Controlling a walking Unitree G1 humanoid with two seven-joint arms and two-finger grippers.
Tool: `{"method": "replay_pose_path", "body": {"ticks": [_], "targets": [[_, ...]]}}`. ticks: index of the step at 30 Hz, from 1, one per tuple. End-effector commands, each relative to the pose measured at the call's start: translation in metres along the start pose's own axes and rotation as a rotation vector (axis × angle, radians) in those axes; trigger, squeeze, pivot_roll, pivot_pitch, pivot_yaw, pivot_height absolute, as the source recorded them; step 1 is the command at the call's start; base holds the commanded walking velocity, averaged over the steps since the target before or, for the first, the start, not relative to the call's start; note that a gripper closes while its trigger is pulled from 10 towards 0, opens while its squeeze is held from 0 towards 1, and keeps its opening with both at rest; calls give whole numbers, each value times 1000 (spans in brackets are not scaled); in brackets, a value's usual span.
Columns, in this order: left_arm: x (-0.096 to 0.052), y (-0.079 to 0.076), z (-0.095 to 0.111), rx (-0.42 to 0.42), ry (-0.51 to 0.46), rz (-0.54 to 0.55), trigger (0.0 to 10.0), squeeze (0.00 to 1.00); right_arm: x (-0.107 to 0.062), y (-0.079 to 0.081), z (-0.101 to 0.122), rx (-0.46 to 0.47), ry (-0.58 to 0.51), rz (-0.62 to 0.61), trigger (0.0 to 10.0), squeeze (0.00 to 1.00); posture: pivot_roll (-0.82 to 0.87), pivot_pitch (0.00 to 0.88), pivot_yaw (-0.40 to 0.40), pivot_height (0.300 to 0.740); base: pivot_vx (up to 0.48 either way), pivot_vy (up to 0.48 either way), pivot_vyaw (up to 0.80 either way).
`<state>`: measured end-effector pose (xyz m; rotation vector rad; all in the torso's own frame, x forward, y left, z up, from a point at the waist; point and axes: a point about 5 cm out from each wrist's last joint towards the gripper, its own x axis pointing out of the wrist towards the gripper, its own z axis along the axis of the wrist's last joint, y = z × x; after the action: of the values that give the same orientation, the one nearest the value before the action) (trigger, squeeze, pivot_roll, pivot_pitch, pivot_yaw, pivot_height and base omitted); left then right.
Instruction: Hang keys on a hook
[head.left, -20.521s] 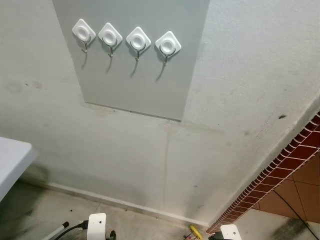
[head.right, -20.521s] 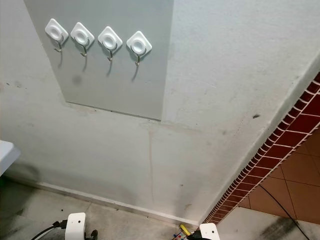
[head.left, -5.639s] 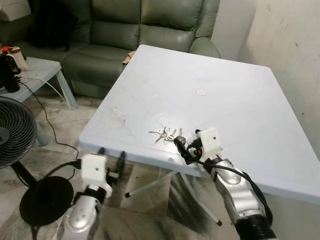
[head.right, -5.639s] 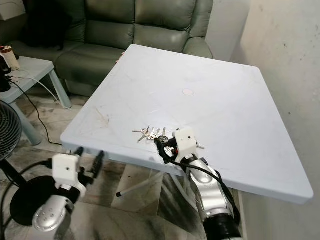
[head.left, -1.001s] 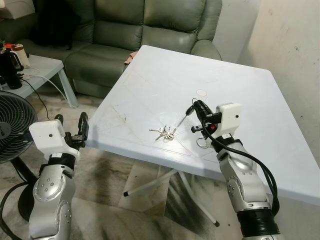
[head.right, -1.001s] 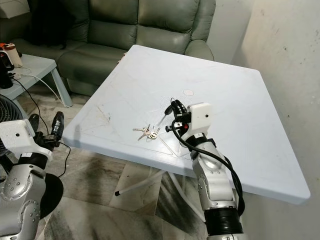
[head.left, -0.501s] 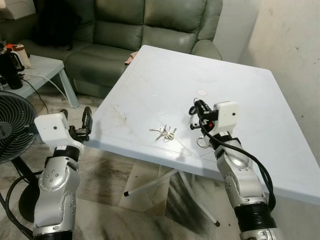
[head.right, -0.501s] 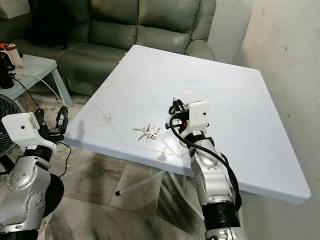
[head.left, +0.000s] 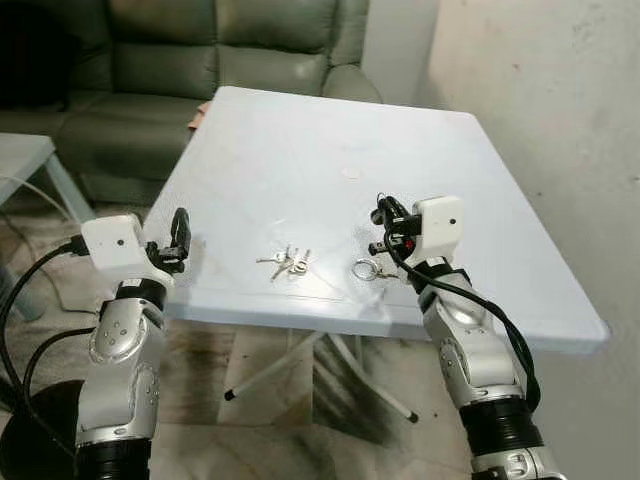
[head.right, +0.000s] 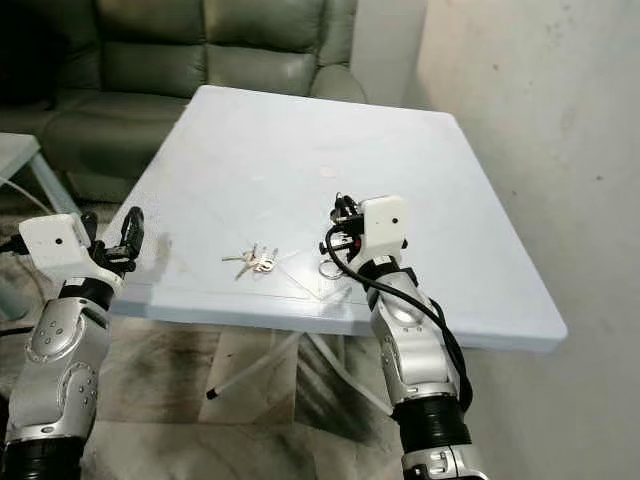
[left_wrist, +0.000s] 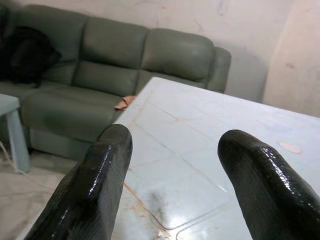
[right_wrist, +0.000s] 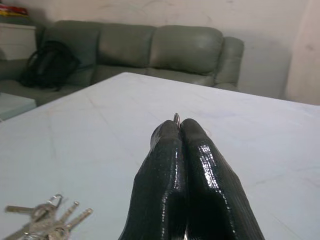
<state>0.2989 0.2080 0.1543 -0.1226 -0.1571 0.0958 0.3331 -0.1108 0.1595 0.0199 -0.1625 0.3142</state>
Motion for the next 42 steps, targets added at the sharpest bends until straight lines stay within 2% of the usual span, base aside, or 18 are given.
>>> {"method": "replay_pose_path", "body": {"ticks": [1, 11, 30, 37, 42], "targets": [[0, 3, -2, -3, 11, 10, 10000, 0, 1, 0, -1, -9, 15, 7, 10000, 0, -56, 0, -49, 732, 0, 382, -725], [-2, 6, -4, -28, 14, 33, 10000, 0, 0, 1, -3, -10, 24, 19, 10000, 0, -53, 0, -56, 732, 0, 432, -725], [1, 2, -7, -10, 40, 39, 10000, 0, -2, 1, -3, -29, 33, 42, 10000, 0, -58, 0, -66, 732, 0, 0, -724], [1, 3, -11, -32, 77, 56, 10000, 0, -3, 1, -4, -31, 36, 43, 10000, 0, -61, 0, -67, 732, 0, 0, -723], [1, 0, -10, -49, 63, 53, 10000, 0, -3, 1, -4, -35, 40, 45, 10000, 0, -63, 0, -70, 732, 0, 0, -725]]}}
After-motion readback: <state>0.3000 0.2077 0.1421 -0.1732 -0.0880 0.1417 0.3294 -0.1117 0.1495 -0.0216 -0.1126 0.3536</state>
